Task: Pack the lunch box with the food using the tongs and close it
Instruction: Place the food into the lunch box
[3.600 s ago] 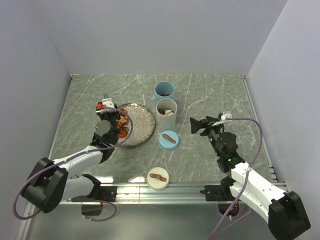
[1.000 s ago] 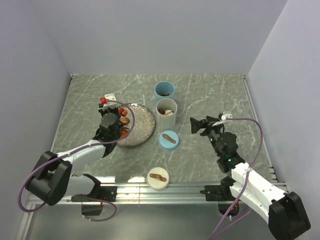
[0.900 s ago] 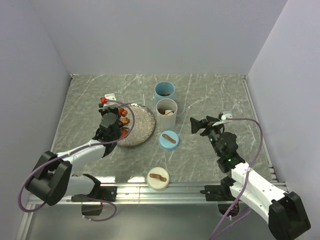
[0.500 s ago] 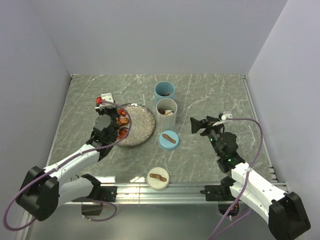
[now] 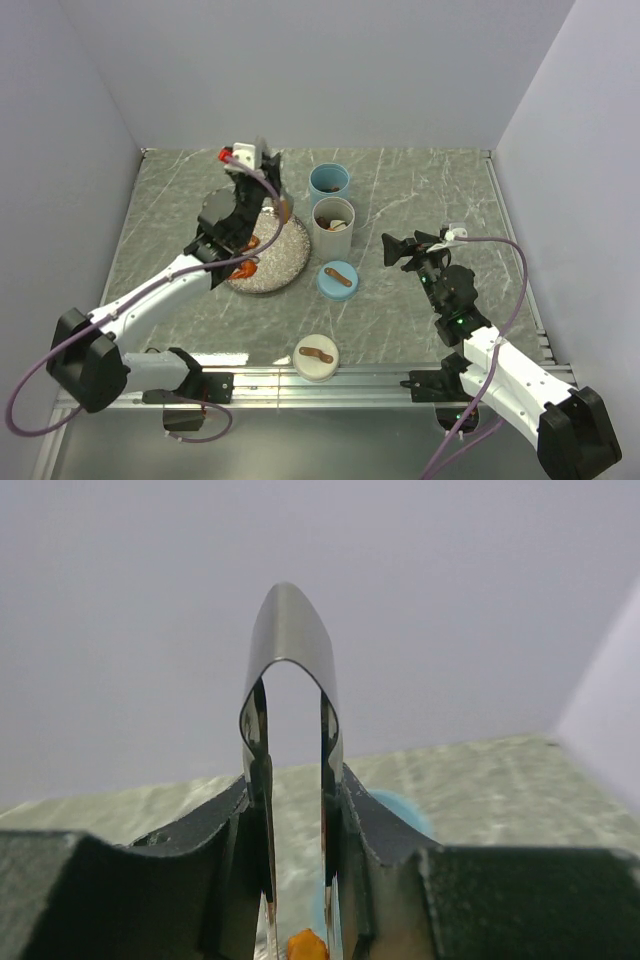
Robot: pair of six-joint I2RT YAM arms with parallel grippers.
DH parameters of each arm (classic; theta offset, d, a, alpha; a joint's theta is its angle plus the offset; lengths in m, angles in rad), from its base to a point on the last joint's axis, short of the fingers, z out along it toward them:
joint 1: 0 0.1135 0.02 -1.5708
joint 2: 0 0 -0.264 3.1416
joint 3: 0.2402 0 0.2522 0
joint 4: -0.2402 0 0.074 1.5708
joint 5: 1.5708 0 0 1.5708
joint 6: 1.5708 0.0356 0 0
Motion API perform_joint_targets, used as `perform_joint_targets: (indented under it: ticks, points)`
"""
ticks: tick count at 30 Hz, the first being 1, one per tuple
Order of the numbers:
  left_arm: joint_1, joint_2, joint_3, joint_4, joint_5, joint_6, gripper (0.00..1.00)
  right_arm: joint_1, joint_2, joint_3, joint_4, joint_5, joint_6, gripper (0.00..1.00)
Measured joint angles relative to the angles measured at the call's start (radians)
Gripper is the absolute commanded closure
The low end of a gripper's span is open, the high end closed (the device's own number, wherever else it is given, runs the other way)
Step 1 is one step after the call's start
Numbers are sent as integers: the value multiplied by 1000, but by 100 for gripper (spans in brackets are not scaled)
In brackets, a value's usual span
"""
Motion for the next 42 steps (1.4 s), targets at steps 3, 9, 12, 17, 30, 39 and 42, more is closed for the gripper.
perform_joint_targets:
  ticks: [3, 9, 12, 17, 30, 39, 42]
  points:
    - [-37, 70, 95, -10, 64, -14, 78, 0, -2, 0, 0, 1, 0, 2]
    - [-100, 189, 208, -18, 124, -24, 78, 0, -21, 0, -1, 5, 0, 2]
    - [-127, 243, 250, -28, 132, -29, 78, 0, -28, 0, -1, 8, 0, 2]
    - [-156, 308, 299, -36, 132, -29, 73, 0, -35, 0, -1, 8, 0, 2]
    - [-187, 343, 319, -36, 93, -3, 54, 0, -42, 0, -1, 8, 0, 2]
    - [-196, 194, 179, 35, -29, 82, 59, 0, -42, 0, -1, 8, 0, 2]
    - [-196, 58, 84, 72, -114, 125, 58, 0, -42, 0, -2, 7, 0, 2]
